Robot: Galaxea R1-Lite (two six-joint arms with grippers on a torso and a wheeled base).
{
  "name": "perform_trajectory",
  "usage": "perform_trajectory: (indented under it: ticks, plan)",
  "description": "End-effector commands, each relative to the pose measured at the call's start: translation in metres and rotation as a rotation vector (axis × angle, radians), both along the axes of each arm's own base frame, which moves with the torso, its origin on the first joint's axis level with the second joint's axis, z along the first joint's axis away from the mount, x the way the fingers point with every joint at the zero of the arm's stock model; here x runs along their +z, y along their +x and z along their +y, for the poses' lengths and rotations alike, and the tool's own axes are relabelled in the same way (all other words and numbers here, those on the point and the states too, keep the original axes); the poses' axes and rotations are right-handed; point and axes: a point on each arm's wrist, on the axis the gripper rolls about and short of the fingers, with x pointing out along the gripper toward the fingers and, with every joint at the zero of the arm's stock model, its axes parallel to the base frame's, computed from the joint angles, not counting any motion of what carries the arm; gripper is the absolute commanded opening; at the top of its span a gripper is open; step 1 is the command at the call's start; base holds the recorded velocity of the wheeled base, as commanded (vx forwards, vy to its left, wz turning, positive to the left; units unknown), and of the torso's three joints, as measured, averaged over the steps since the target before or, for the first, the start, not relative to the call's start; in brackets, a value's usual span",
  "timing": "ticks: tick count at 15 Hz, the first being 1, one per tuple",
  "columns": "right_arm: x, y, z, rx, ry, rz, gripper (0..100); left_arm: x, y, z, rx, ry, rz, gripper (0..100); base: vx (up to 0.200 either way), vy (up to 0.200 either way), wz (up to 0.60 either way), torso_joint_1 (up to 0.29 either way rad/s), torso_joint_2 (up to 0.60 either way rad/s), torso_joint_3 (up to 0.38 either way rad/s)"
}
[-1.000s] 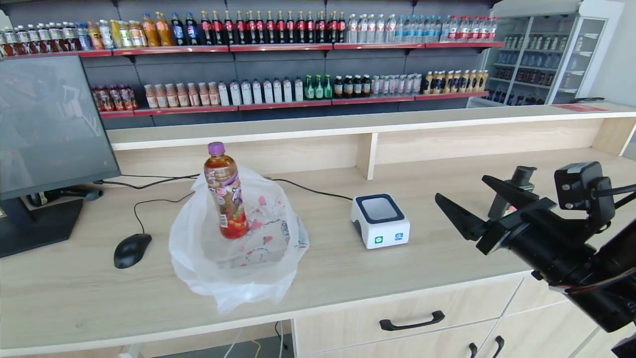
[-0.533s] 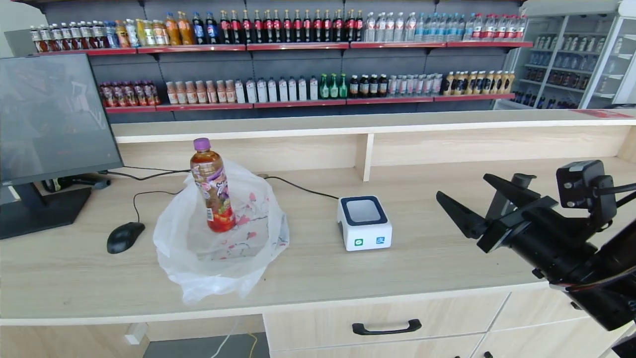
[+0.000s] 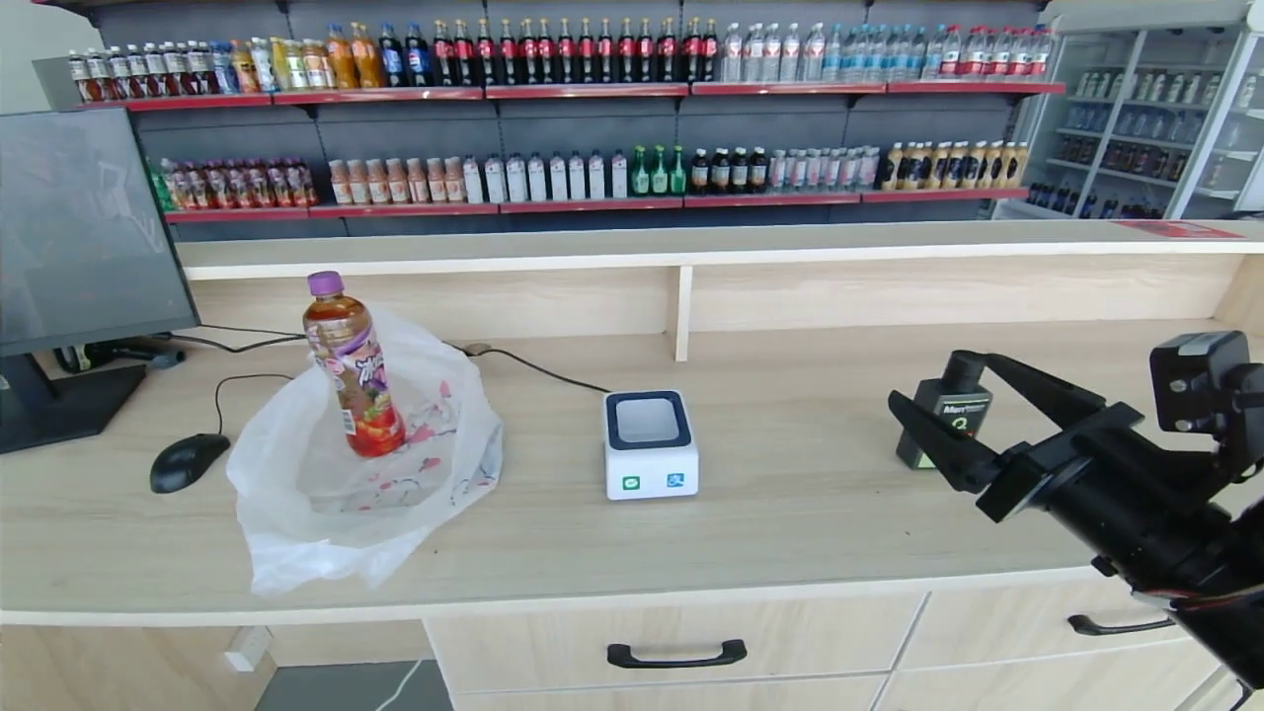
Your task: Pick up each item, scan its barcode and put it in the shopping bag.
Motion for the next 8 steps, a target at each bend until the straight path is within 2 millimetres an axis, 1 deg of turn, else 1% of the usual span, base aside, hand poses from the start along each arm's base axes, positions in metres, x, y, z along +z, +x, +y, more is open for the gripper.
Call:
perform_trajectory:
  ticks: [1, 6, 8]
  plan:
    - [-0.001, 0.000, 0.000, 0.001, -0.001, 0.003, 100, 0.000, 0.000, 0.000, 0.000, 0.000, 0.000, 0, 0.000, -0.200, 0.00, 0.007, 0.00, -0.002]
    - [-0.007, 0.005, 0.003, 0.004, -0.011, 0.027, 100, 0.000, 0.000, 0.000, 0.000, 0.000, 0.000, 0, 0.000, -0.200, 0.00, 0.002, 0.00, 0.003]
    - [-0.012, 0.005, 0.003, 0.007, -0.019, 0.050, 100, 0.000, 0.000, 0.000, 0.000, 0.001, 0.000, 0, 0.000, -0.200, 0.00, 0.007, 0.00, -0.005]
